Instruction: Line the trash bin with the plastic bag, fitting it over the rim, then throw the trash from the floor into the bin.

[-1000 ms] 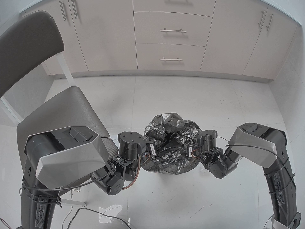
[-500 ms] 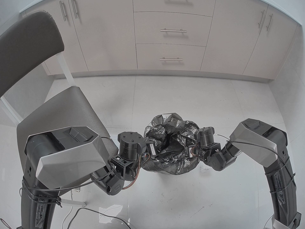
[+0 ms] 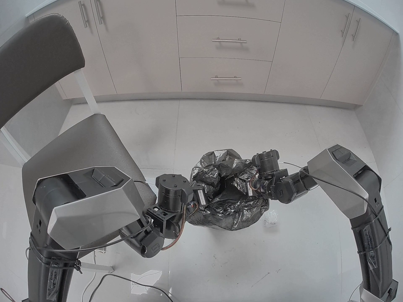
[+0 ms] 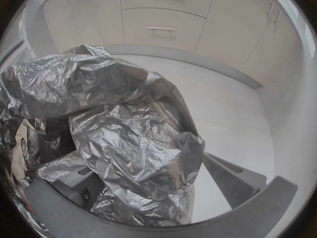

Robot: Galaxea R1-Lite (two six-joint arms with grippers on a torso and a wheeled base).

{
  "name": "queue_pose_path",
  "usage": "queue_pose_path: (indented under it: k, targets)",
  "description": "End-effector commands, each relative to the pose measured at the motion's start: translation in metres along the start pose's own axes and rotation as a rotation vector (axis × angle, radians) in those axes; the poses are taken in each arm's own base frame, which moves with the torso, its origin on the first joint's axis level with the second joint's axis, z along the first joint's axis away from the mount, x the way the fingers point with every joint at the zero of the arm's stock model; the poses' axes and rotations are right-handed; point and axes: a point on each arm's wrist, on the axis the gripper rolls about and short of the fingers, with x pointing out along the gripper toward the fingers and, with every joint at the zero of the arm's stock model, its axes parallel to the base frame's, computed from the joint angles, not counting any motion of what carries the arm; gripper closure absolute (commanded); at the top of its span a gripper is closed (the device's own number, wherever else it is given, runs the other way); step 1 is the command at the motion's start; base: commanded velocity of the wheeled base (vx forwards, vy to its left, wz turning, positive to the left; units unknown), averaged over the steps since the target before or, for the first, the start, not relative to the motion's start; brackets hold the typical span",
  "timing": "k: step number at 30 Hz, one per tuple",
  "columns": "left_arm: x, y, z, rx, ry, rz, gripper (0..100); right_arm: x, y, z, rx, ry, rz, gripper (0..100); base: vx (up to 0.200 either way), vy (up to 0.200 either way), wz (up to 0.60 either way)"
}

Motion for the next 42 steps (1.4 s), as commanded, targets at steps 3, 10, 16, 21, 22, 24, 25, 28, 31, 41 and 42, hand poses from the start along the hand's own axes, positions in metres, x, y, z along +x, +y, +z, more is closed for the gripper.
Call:
queue_pose_path:
  k: [3, 10, 16, 21, 22, 24, 25, 28, 31, 41, 42]
  targets:
    - [0.0, 0.0, 0.0, 0.0, 0.001, 0.001, 100, 0.0, 0.001, 0.007, -0.004, 0.01, 0.001, 0, 0.0, 0.0, 0.0]
    - [0.0, 0.0, 0.0, 0.0, -0.002, 0.0, 100, -0.001, 0.001, 0.004, -0.025, 0.064, -0.002, 0, 0.0, 0.0, 0.0]
    - [0.0, 0.0, 0.001, -0.001, -0.006, -0.002, 100, 0.006, 0.002, -0.004, -0.043, 0.12, 0.0, 0, 0.0, 0.0, 0.0]
    - [-0.001, 0.0, 0.001, -0.003, -0.014, -0.005, 100, 0.006, 0.004, -0.006, -0.058, 0.127, 0.008, 0, 0.0, 0.0, 0.0]
    - [-0.001, 0.0, 0.001, -0.003, -0.014, -0.005, 100, 0.006, 0.003, -0.007, -0.069, 0.135, 0.009, 0, 0.0, 0.0, 0.0]
    - [-0.001, 0.0, 0.001, -0.003, -0.014, -0.005, 100, 0.006, 0.003, -0.007, -0.082, 0.146, 0.009, 0, 0.0, 0.0, 0.0]
    - [-0.001, 0.0, 0.0, -0.002, -0.011, -0.004, 100, 0.005, 0.003, -0.008, -0.098, 0.172, 0.012, 0, 0.0, 0.0, 0.0]
    - [-0.001, 0.0, 0.0, -0.002, -0.013, -0.005, 100, 0.004, 0.003, -0.008, -0.107, 0.207, 0.041, 0, 0.0, 0.0, 0.0]
    - [-0.001, 0.0, 0.0, -0.002, -0.013, -0.005, 100, 0.002, 0.003, -0.007, -0.109, 0.222, 0.054, 0, 0.0, 0.0, 0.0]
    - [-0.001, 0.0, 0.0, -0.002, -0.013, -0.005, 100, 0.0, 0.002, -0.011, -0.147, 0.271, 0.057, 0, 0.0, 0.0, 0.0]
    - [-0.001, 0.0, 0.0, -0.004, -0.013, -0.005, 100, 0.0, 0.002, -0.011, -0.147, 0.272, 0.057, 0, 0.0, 0.0, 0.0]
